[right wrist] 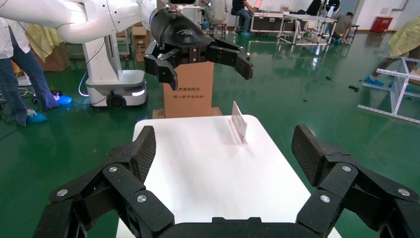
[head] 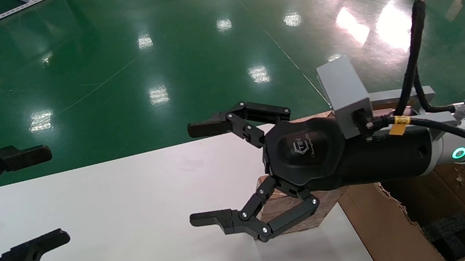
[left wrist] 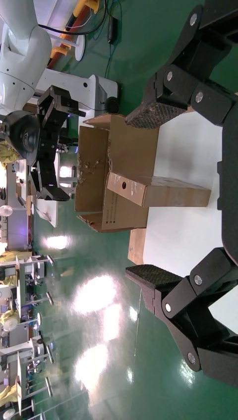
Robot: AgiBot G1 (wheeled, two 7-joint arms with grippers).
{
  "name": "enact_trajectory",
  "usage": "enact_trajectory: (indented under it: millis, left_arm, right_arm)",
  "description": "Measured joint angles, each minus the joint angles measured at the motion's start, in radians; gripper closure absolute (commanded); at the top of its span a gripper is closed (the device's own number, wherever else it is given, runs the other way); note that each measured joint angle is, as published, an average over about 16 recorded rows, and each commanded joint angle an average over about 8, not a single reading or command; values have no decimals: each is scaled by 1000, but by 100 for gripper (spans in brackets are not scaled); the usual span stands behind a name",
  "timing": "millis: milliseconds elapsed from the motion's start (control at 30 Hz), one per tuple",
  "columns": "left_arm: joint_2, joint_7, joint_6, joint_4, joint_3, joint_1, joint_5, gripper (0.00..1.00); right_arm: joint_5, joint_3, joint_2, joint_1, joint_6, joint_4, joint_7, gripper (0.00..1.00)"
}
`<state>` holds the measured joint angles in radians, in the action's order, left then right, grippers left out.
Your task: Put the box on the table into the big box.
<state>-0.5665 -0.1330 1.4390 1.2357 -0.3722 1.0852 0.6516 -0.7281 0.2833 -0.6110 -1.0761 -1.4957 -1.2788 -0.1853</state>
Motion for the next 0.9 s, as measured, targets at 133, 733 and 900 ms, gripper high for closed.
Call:
enact_trajectory:
  millis: [133,733,900]
  left_arm:
    - [0,0,0,0,0,0,0,0]
    - [0,0,0,0,0,0,0,69]
    - [0,0,0,0,0,0,0,100]
  right_arm:
    - [0,0,0,0,0,0,0,0]
    - [-27,5,7,-5,1,8,10,0]
    - [-68,14,12,-18,-4,40,38,0]
